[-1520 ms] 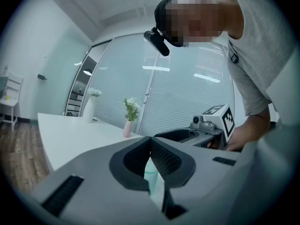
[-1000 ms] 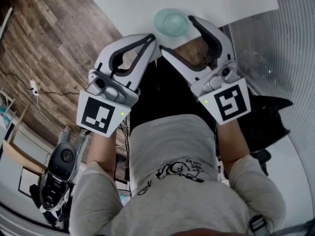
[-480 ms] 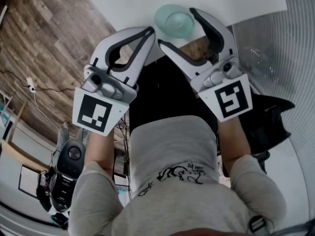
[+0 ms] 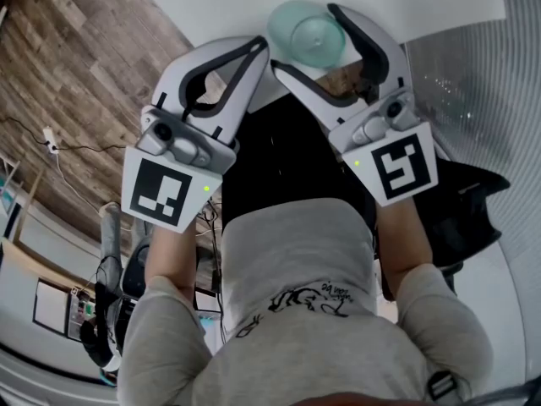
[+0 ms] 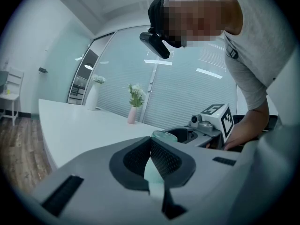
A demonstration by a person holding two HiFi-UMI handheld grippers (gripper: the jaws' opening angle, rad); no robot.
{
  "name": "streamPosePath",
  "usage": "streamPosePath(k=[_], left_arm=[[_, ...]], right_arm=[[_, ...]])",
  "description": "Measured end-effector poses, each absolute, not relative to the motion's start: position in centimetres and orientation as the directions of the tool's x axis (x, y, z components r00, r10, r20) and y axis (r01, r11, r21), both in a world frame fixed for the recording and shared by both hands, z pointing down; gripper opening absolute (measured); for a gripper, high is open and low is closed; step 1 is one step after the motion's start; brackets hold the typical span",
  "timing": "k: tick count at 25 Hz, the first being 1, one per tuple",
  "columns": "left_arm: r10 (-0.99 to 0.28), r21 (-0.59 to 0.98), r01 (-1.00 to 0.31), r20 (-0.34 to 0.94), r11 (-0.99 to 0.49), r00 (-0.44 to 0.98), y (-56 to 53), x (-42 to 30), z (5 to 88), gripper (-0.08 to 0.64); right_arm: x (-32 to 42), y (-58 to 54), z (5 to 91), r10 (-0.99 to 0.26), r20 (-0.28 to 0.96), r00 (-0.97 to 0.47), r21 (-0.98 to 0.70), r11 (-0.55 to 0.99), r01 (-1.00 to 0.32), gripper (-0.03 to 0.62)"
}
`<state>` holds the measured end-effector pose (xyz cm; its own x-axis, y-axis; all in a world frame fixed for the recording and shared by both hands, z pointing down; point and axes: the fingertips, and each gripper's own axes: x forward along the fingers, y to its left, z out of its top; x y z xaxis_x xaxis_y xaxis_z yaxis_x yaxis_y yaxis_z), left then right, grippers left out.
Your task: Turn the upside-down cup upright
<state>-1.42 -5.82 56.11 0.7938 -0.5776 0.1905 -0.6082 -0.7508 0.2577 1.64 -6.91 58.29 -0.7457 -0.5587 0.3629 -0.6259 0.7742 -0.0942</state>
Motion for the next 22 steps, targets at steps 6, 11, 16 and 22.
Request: streamPosePath(k=[6, 11, 16, 22], left_arm=[[-0.573, 0.256, -0.606, 0.2, -0.753, 0.795, -5.66, -1.67, 56.17, 0.005], [-0.569, 0.262, -0.603, 0.201, -0.753, 0.797, -5.72, -1.7, 56.12, 0.005], [-0.567, 0.262, -0.602, 0.202, -0.754, 0.799, -5.44, -1.62, 56.76, 0.005], [-0.566, 0.269, -0.601, 0.201, -0.753, 0.8, -5.59, -1.67, 56.52, 0.005]], right_arm=[[1.52, -7.07, 58.27, -0.565, 0.355, -0.744, -0.095, 0.77, -0.631, 0.341], [1.55, -7.21, 58.28, -0.573, 0.342, -0.745, -0.101, 0.766, -0.635, 0.341], [1.64, -7.13, 58.95, -0.588, 0.307, -0.748, -0.1, 0.762, -0.64, 0.339], [1.69, -7.39, 58.42, -0.601, 0.289, -0.745, -0.104, 0.754, -0.648, 0.339]])
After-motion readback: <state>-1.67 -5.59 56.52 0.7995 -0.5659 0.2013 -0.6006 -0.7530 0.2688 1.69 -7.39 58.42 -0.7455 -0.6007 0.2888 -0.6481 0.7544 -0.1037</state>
